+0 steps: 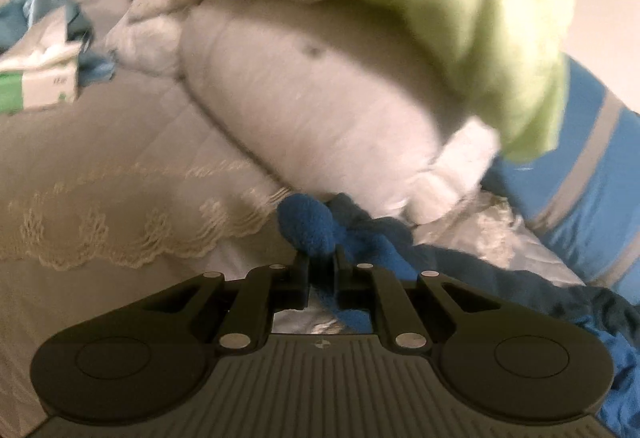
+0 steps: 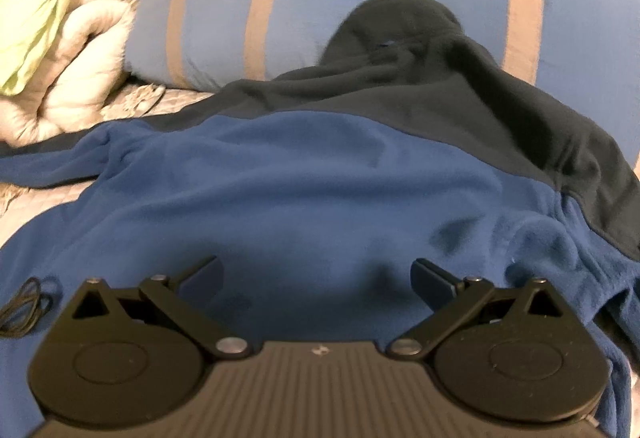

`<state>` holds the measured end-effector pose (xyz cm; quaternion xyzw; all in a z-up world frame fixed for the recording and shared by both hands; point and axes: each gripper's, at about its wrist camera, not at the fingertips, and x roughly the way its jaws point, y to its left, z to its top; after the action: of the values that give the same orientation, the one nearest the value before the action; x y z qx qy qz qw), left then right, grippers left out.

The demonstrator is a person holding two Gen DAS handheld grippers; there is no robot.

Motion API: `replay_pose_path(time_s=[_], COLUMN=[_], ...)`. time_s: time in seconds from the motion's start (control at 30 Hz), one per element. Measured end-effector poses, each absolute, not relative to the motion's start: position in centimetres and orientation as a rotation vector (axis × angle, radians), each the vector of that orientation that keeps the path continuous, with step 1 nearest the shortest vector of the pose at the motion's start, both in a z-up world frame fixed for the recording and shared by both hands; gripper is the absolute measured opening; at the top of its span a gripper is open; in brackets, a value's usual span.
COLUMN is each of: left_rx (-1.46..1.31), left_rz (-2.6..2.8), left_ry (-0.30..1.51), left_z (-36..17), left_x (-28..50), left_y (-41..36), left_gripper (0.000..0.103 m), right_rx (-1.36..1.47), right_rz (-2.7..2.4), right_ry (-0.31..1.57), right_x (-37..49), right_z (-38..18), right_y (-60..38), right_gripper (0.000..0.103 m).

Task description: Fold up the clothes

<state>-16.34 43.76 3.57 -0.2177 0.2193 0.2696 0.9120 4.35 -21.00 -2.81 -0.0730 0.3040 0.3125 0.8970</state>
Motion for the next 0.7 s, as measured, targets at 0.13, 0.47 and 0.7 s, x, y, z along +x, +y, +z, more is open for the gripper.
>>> replay_pose_path(time_s=[0.13, 0.47, 0.7], left_rx=[-0.342, -0.109, -0.049], left_rz=[0.464, 0.304, 0.266], left_ry=[0.393, 0.218, 0.038], left_z=[7.1, 18.4, 25.1], left_x=[-16.5, -11.5, -7.3], left_y=[40.9, 34.7, 31.1], left_gripper=[0.011, 0.011, 0.01], right_rx=[-0.203, -0.174, -0.318], right_rz=[0.682, 0.925, 0.891], right_ry=[0.602, 0.463, 0.486], right_x=[3.5, 4.1, 10.0], right_z=[-2.7, 1.6, -0.7], right_y=[-20.0, -12.2, -1.5], right_gripper=[0.103, 0.098, 0.088])
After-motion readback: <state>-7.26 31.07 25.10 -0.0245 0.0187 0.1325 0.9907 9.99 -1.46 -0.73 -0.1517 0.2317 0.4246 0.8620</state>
